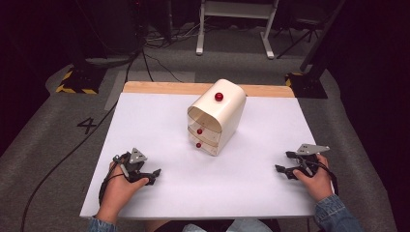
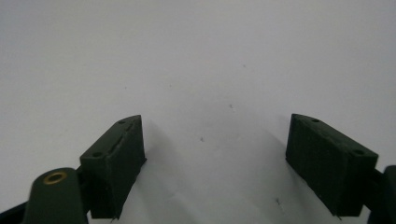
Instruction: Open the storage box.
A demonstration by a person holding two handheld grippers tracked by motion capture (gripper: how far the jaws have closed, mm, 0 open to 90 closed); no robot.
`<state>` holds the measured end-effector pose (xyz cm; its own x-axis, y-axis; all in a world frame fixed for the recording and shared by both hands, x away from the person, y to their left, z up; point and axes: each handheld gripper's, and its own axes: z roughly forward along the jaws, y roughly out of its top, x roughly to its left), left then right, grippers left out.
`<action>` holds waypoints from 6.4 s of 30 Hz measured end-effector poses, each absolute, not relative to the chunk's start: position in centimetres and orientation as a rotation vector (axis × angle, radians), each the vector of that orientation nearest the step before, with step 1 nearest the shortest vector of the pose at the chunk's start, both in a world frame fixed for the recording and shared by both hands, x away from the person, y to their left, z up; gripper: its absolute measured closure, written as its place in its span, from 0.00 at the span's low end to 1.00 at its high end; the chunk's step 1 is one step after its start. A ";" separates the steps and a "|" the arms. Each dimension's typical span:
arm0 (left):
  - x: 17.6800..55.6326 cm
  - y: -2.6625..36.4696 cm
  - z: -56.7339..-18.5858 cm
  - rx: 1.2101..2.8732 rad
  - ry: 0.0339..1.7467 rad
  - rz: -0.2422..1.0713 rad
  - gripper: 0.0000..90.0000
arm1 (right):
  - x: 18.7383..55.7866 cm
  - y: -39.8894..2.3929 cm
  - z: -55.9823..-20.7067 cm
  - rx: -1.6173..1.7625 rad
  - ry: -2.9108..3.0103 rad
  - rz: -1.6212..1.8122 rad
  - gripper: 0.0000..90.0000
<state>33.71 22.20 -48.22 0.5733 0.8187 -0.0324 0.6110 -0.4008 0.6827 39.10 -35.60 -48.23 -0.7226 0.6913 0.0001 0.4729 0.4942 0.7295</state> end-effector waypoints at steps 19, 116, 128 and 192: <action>31.4 21.4 -42.5 1.974 1.053 0.497 0.37 | 39.1 -35.6 -48.2 0.981 2.449 1.061 0.22; 35.2 9.8 -47.1 1.839 0.972 0.524 0.82 | 39.0 -35.6 -48.3 0.978 2.444 1.062 0.22; 31.7 12.0 -46.1 1.854 0.975 0.523 0.82 | 39.0 -35.6 -48.3 0.976 2.443 1.062 0.22; 28.3 15.2 -43.4 1.796 1.073 0.430 0.53 | 39.0 -35.6 -48.3 0.976 2.441 1.059 0.22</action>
<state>28.26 15.22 -43.41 0.5500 0.8189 -0.1640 0.4786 -0.1481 0.8655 39.00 -35.55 -48.30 -0.7215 0.6923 -0.0088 0.4666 0.4955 0.7327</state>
